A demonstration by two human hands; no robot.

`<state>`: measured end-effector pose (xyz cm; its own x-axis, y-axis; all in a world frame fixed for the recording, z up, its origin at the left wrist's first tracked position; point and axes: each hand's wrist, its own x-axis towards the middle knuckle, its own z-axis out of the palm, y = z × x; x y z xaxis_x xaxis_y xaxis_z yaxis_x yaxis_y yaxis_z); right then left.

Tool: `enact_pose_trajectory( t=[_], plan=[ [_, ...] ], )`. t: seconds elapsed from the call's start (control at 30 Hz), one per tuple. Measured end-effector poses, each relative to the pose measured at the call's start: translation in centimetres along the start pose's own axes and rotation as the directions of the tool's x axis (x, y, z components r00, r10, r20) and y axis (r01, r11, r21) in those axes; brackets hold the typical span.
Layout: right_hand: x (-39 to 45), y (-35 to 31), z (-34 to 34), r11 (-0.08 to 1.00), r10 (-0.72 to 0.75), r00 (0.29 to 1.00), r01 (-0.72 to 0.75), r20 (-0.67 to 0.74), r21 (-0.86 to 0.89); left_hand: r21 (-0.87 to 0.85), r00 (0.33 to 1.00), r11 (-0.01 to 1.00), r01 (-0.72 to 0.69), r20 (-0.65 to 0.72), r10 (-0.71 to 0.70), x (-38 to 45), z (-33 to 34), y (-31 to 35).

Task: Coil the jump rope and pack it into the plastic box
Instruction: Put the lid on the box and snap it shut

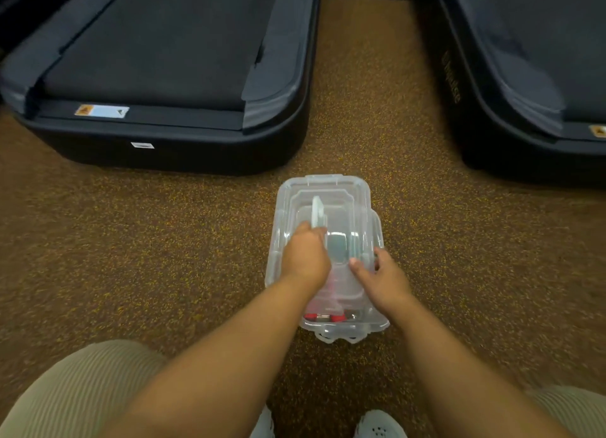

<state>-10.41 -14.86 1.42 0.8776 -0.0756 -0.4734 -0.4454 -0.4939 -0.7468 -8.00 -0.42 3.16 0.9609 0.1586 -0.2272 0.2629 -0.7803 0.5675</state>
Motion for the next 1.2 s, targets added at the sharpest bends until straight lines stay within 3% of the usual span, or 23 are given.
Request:
enact_pose_trajectory(
  t=[0.17,0.33,0.43,0.5,0.57,0.7,0.97,1.13,1.2],
  plan=[
    [-0.1,2.1,-0.8,0.948,0.129,0.980,-0.166,-0.148,-0.273,0.042,0.965,0.996,-0.081,0.255,0.068,-0.8,2.8,0.3],
    [0.1,3.8,-0.7,0.905,0.214,0.968,-0.246,-0.130,-0.347,-0.075,0.903,0.993,-0.091,0.414,0.113,-1.3,3.7,-0.5],
    [0.5,4.3,-0.8,0.898,0.242,0.963,-0.270,-0.122,-0.348,-0.245,0.936,0.969,-0.021,0.336,0.106,-1.4,2.8,-0.9],
    [0.7,4.4,-0.9,0.890,0.268,0.956,-0.293,-0.119,-0.350,-0.118,0.994,0.993,0.004,0.112,0.009,-0.7,2.1,-1.8],
    [0.9,4.1,-1.1,0.877,0.283,0.951,-0.309,-0.123,-0.369,0.074,0.993,0.991,0.110,0.029,-0.112,0.2,1.7,-3.1],
    [1.2,4.1,-0.9,0.868,0.270,0.955,-0.297,-0.124,-0.397,0.108,0.928,0.961,0.253,0.254,-0.273,0.8,2.0,-4.2],
    [2.1,4.1,-1.1,0.885,0.335,0.941,-0.329,-0.040,-0.329,-0.009,0.922,0.955,0.297,0.265,-0.284,1.0,1.7,-4.2],
    [1.9,4.2,-1.5,0.880,0.431,0.894,-0.387,0.121,-0.275,-0.031,0.907,0.940,0.339,0.275,-0.318,0.7,1.5,-4.4],
    [2.3,3.6,-2.0,0.883,0.466,0.861,-0.436,0.206,-0.176,-0.026,0.903,0.939,0.344,0.284,-0.323,0.7,1.4,-4.4]
  ],
)
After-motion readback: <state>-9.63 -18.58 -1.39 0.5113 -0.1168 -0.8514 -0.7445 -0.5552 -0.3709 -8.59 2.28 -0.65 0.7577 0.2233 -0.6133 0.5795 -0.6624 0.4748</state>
